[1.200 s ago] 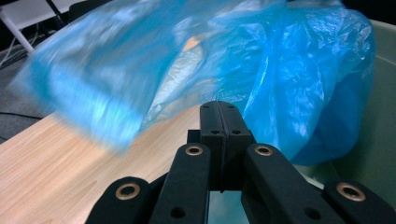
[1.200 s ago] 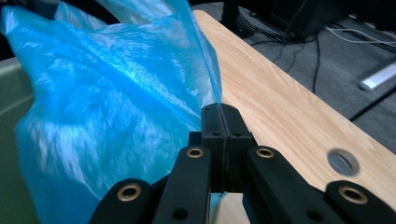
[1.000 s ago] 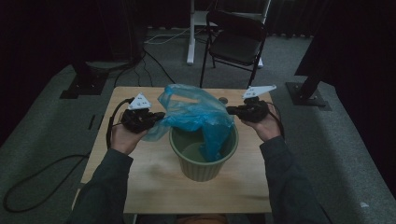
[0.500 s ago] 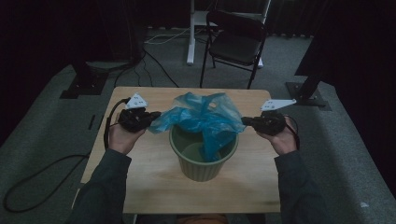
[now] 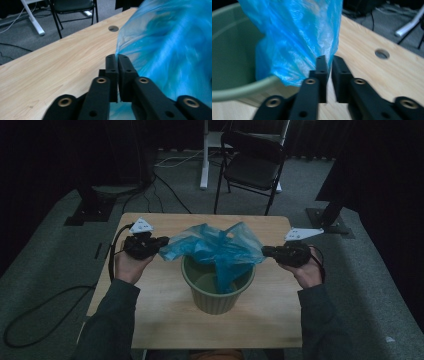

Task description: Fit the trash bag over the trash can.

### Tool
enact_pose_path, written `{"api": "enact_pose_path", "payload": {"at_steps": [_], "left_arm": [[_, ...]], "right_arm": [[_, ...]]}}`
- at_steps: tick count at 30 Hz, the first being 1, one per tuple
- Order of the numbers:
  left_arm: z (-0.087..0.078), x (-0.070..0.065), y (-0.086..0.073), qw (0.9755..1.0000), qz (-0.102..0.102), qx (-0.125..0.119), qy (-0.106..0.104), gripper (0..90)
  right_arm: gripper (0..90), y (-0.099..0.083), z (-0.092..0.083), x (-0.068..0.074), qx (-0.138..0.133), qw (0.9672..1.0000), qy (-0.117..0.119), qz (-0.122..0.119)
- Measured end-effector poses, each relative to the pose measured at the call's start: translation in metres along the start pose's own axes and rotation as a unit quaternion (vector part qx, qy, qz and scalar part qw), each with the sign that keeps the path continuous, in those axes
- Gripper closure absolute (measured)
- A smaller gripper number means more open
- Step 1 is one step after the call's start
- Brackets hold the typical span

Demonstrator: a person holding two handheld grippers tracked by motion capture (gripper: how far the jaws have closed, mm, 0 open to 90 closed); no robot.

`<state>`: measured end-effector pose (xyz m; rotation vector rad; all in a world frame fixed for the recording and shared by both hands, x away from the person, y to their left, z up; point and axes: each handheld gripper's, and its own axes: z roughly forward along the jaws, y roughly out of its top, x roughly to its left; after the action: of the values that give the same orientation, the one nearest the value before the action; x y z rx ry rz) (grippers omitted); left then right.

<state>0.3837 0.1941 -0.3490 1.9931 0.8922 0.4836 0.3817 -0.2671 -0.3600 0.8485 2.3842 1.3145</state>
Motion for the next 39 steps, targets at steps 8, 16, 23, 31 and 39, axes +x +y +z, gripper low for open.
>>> {"api": "enact_pose_path", "payload": {"at_steps": [8,16,23,31,39], "left_arm": [[-0.003,-0.006,0.007,0.9999,0.007,-0.012,-0.008,79.3],[-0.003,-0.012,0.011,0.9997,0.013,-0.016,-0.015,75.6],[0.000,-0.017,0.014,0.9995,0.021,-0.015,-0.020,75.7],[0.002,-0.020,0.016,0.9993,0.023,-0.016,-0.024,81.9],[0.001,-0.016,0.012,0.9996,0.019,-0.010,-0.017,89.8]], "right_arm": [[69.4,0.021,-0.002,0.010,-0.026,0.9994,0.006,-0.024],[65.8,0.036,0.005,0.023,-0.035,0.9982,0.022,-0.042],[62.8,0.049,0.019,0.036,-0.035,0.9967,0.031,-0.066],[60.6,0.058,0.031,0.045,-0.011,0.9964,0.034,-0.077],[88.4,0.047,0.037,0.042,0.013,0.9973,0.028,-0.067]]}}
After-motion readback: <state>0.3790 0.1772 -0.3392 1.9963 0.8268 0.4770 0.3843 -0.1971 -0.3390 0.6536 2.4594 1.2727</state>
